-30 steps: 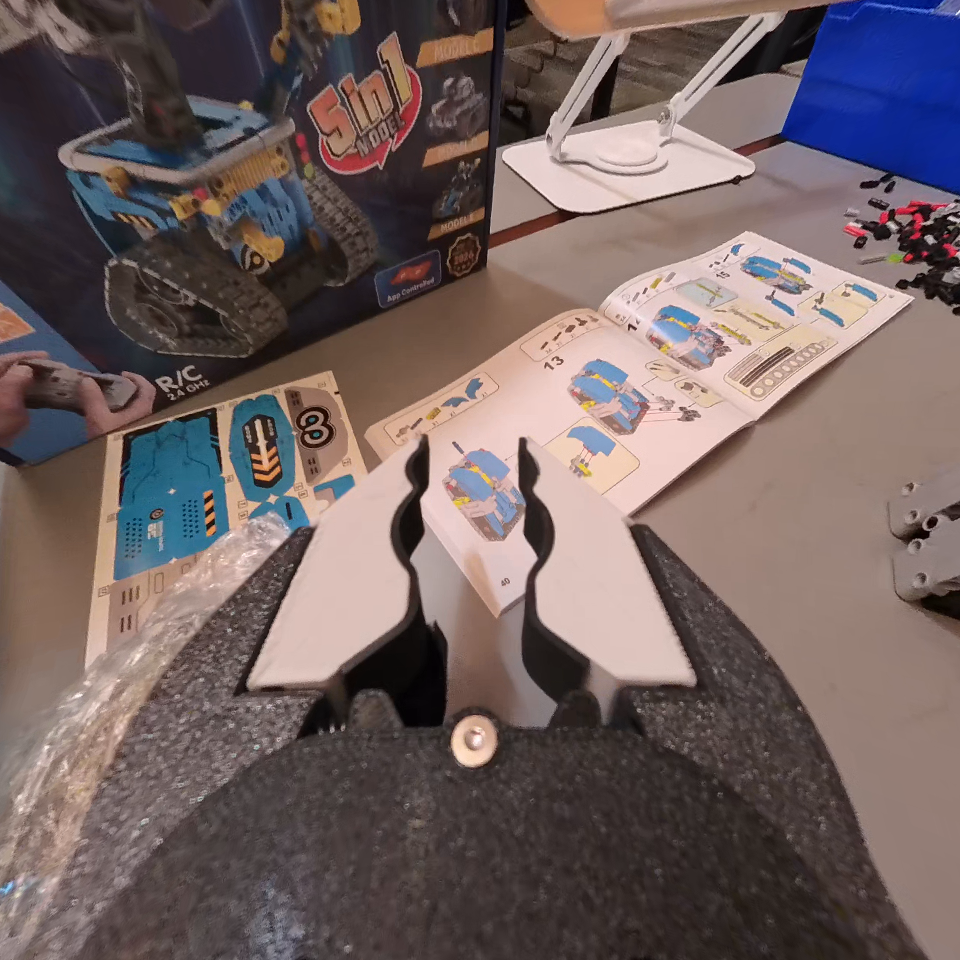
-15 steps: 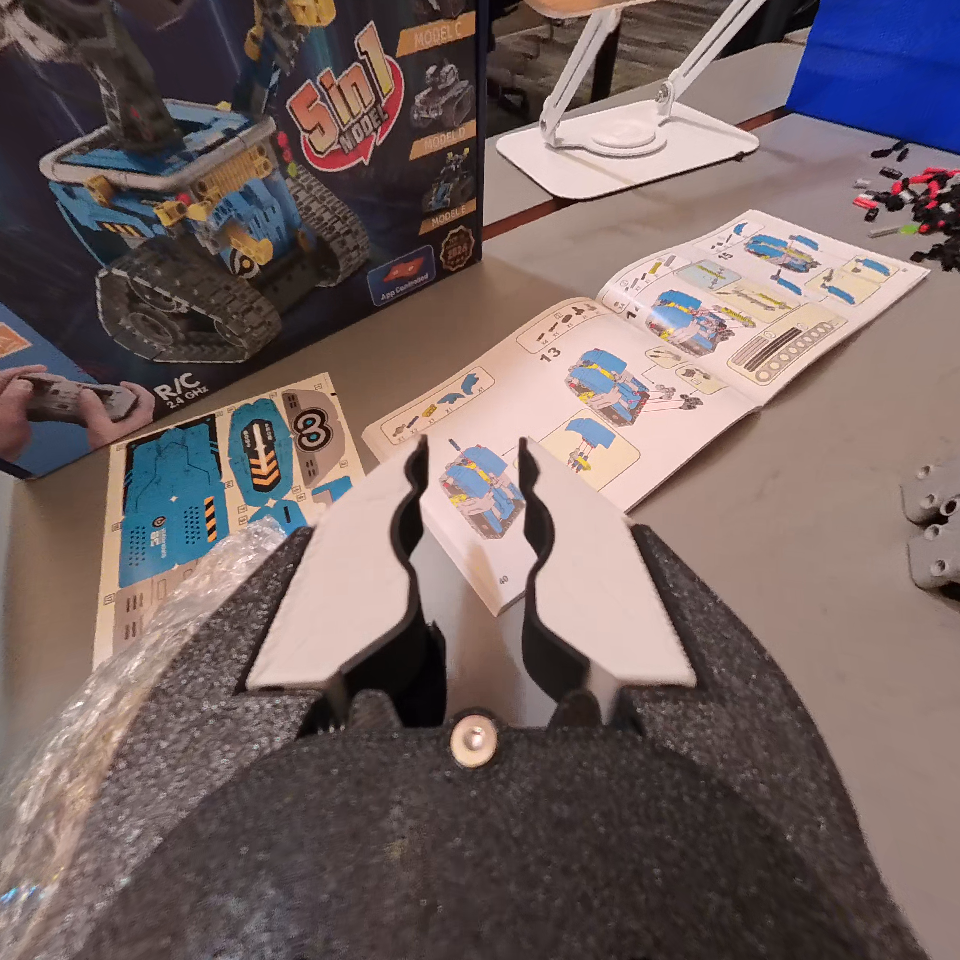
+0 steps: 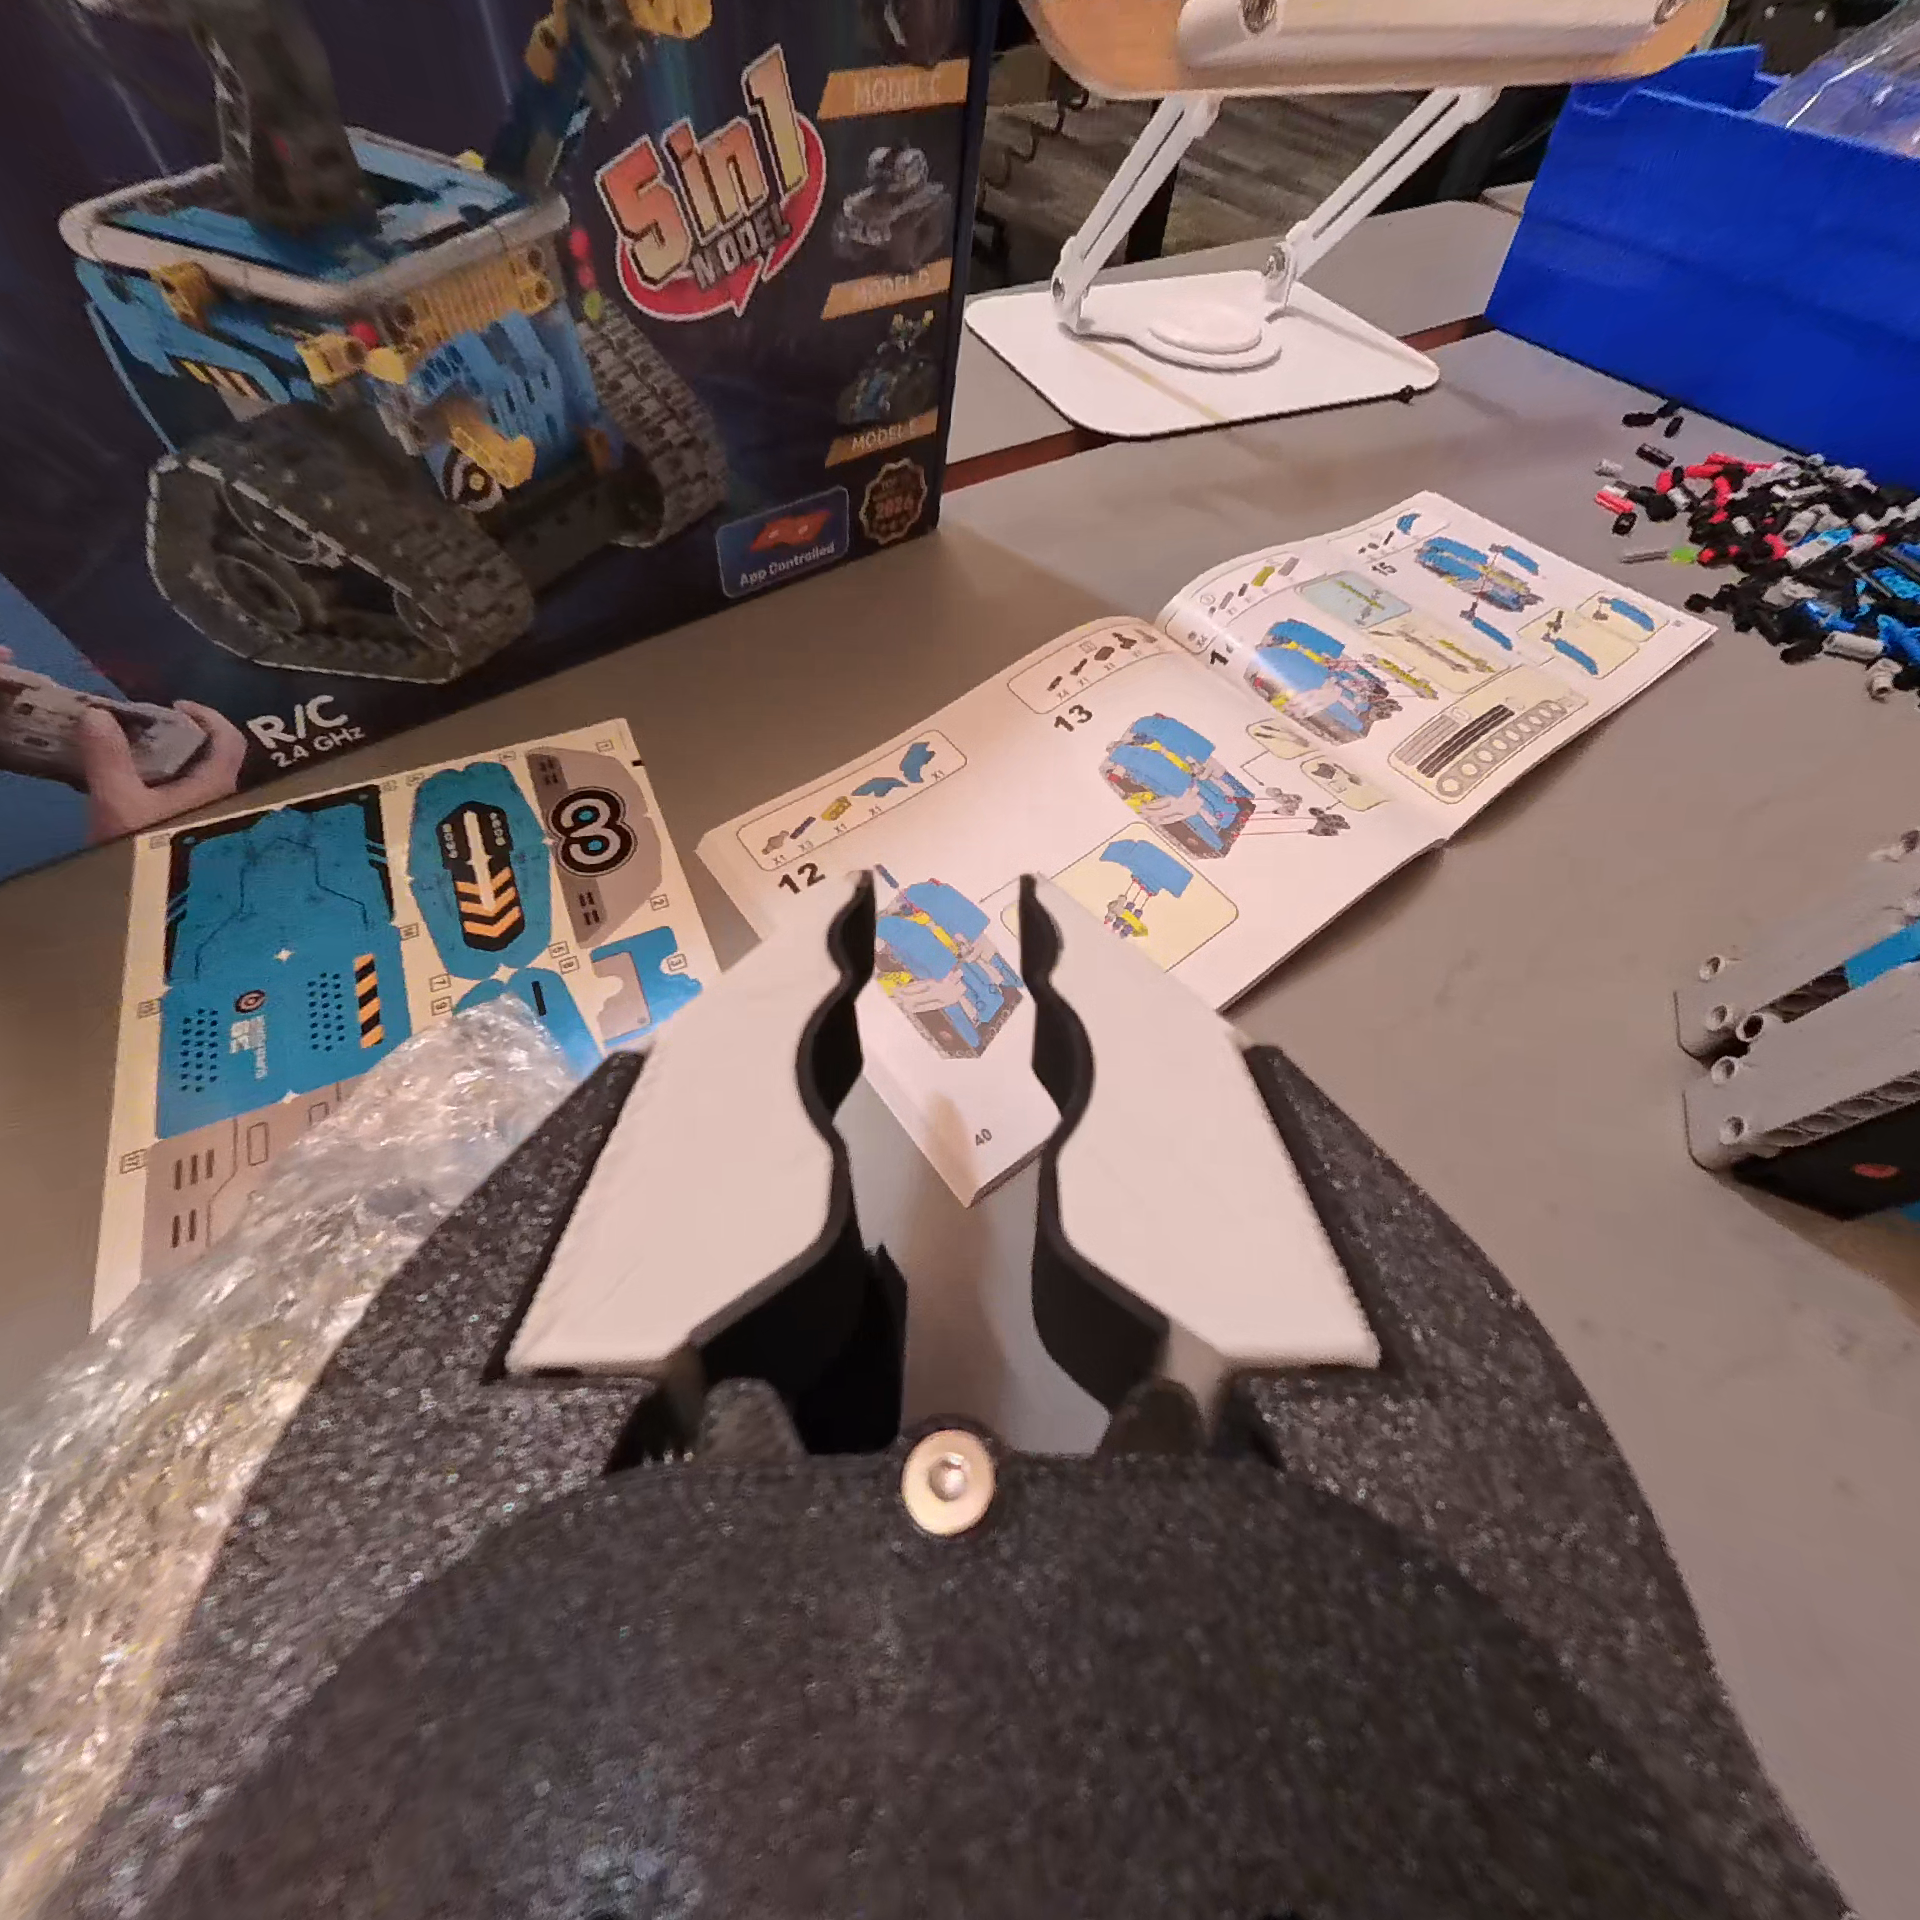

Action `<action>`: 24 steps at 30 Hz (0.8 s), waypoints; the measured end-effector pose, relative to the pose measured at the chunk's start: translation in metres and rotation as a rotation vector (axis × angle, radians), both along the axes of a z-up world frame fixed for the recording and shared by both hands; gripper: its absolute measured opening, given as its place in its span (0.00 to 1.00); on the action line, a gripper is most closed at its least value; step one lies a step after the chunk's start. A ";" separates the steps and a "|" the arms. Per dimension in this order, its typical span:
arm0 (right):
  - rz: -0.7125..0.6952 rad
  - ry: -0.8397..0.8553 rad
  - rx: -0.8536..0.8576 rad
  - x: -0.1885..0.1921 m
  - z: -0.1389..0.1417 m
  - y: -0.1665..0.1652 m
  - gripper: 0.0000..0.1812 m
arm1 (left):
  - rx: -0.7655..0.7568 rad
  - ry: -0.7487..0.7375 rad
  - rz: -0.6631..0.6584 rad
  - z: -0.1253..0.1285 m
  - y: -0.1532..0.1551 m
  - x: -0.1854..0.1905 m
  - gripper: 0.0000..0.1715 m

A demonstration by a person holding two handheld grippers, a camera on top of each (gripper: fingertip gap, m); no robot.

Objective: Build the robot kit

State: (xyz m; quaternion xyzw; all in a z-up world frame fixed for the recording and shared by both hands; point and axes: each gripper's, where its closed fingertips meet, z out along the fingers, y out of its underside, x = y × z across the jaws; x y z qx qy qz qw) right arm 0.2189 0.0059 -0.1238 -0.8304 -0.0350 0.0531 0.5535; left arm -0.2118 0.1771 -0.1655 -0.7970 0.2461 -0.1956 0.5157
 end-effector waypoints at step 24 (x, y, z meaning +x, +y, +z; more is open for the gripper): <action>-0.036 -0.180 -0.072 0.019 -0.014 0.043 0.18 | 0.049 0.099 -0.052 -0.005 -0.005 0.013 0.16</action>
